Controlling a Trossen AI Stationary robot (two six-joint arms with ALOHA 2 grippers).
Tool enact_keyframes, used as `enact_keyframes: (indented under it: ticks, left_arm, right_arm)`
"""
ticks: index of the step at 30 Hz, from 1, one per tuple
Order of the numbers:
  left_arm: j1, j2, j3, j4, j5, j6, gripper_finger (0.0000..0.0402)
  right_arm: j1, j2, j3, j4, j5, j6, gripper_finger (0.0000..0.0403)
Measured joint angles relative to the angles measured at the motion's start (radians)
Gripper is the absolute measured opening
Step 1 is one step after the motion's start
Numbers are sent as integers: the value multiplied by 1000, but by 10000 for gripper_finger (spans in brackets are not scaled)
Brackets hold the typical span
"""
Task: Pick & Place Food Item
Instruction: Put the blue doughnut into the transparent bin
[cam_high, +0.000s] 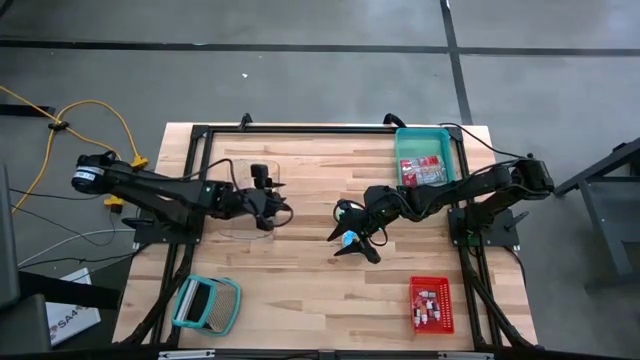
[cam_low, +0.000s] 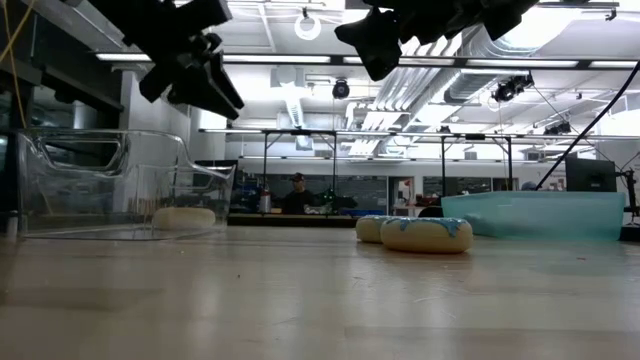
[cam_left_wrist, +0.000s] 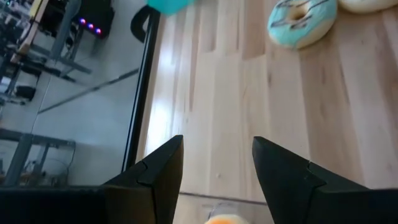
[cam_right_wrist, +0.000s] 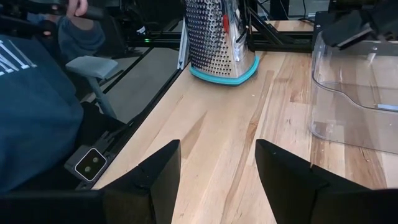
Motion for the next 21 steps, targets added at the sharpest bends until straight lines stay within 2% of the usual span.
enact_keyframes:
  ticks: [5,15,21]
  left_arm:
    - [-23,0,0,15,1,-4,184]
    - [-24,0,0,20,0,-146,184]
    - [-21,0,0,23,1,-179,184]
  right_arm:
    - [0,0,0,0,0,0,196]
    - [0,0,0,0,0,0,196]
    - [0,0,0,0,0,0,196]
